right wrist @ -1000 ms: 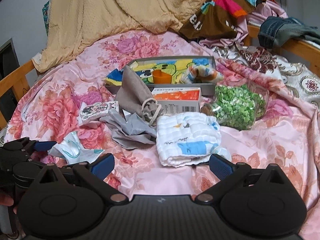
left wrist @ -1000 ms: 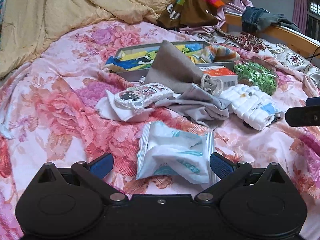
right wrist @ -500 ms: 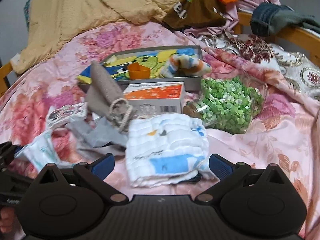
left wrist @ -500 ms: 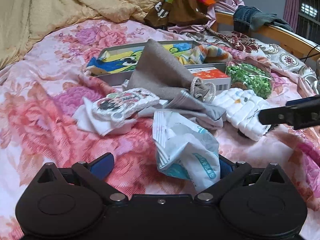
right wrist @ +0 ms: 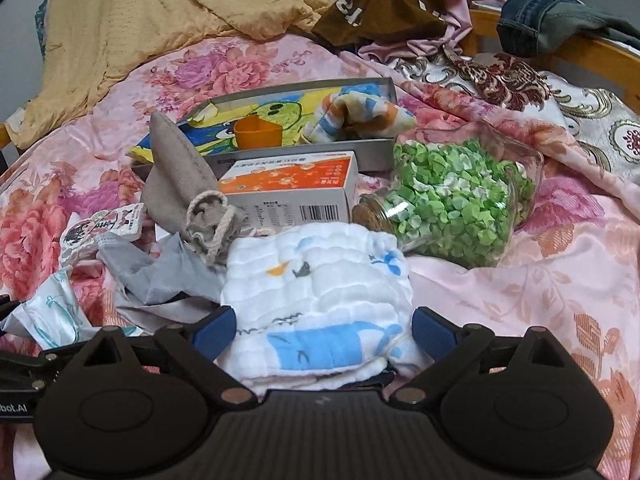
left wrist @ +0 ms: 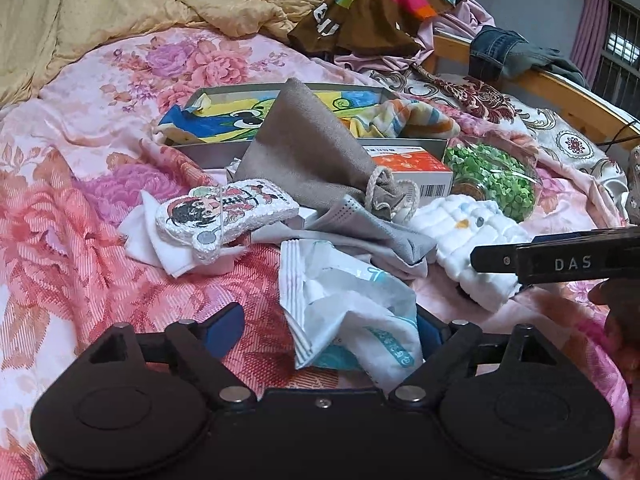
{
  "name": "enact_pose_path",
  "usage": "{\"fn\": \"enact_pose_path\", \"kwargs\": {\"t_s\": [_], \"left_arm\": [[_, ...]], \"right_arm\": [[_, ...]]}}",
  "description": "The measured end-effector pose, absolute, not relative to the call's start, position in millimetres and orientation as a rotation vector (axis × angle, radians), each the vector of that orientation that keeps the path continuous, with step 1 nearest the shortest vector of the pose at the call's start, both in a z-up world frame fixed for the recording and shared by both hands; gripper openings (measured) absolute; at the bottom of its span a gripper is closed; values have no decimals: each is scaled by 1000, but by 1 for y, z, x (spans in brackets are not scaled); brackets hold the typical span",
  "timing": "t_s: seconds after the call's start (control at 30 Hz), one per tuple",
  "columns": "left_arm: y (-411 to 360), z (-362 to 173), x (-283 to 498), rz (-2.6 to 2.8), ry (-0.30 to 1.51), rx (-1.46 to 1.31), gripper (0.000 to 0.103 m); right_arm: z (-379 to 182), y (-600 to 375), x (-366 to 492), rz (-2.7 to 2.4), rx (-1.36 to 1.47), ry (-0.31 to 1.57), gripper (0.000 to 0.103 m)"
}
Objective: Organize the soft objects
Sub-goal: 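Close the left tool on the wipes packet while the right tool grips the white cloth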
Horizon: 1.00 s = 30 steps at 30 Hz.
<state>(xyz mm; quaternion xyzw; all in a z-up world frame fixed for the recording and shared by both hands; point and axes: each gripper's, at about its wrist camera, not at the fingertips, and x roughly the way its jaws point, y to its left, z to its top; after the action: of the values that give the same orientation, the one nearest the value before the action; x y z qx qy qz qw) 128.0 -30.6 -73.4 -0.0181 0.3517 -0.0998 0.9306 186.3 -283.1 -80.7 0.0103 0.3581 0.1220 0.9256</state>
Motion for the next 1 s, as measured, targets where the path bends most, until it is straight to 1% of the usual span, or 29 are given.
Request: {"fn": "enact_pose_path", "kwargs": {"t_s": [0.13,0.23,0.27,0.3,0.33,0.43,0.53,0.6,0.63,0.67,0.7,0.73,0.77,0.8,0.87,0.9,0.93,0.97,1.0], "left_arm": [[-31,-71,124,-199,718,-43,79],[-30,-70,123,-206,728,-62,67],[-30,-70,123,-214,731,-69,60],[-30,-70,123,-219,734,-76,58],[-30,-71,123,-217,735,-81,58],[-28,-70,122,-212,736,-99,56],[-26,-70,121,-206,738,-118,56],[-26,-69,120,-201,738,-125,56],[-26,-69,120,-201,737,-127,56],[-26,-69,119,-202,737,-128,56],[-26,-69,119,-202,737,-129,56],[-26,-69,118,-203,737,-130,56],[-26,-69,118,-204,737,-130,56],[-26,-69,117,-205,737,-132,56],[-26,-68,116,-209,736,-135,56],[-26,-68,116,-210,737,-136,56],[-26,-68,115,-211,736,-139,56],[-26,-68,115,-209,736,-138,56],[-26,-68,115,-209,736,-141,56]], "right_arm": [[-81,-283,186,253,30,729,94],[-81,-283,186,252,30,723,91],[-81,-283,186,249,30,721,89],[-81,-283,185,247,28,719,87],[-81,-283,185,246,26,719,85],[-81,-283,183,235,16,716,78],[-81,-282,180,229,5,710,67],[-81,-282,177,224,-5,703,57],[-81,-282,176,226,-10,700,56],[-81,-282,175,230,-16,697,52],[-81,-281,173,241,-22,693,44],[-81,-280,172,255,-25,692,40],[-82,-279,171,265,-27,694,34],[-83,-276,170,269,-37,698,33],[-84,-273,167,260,-70,691,34],[-83,-273,166,254,-70,678,39],[-81,-276,166,251,-49,668,46],[-80,-280,167,245,-18,666,60],[-79,-285,169,246,21,669,69]]}}
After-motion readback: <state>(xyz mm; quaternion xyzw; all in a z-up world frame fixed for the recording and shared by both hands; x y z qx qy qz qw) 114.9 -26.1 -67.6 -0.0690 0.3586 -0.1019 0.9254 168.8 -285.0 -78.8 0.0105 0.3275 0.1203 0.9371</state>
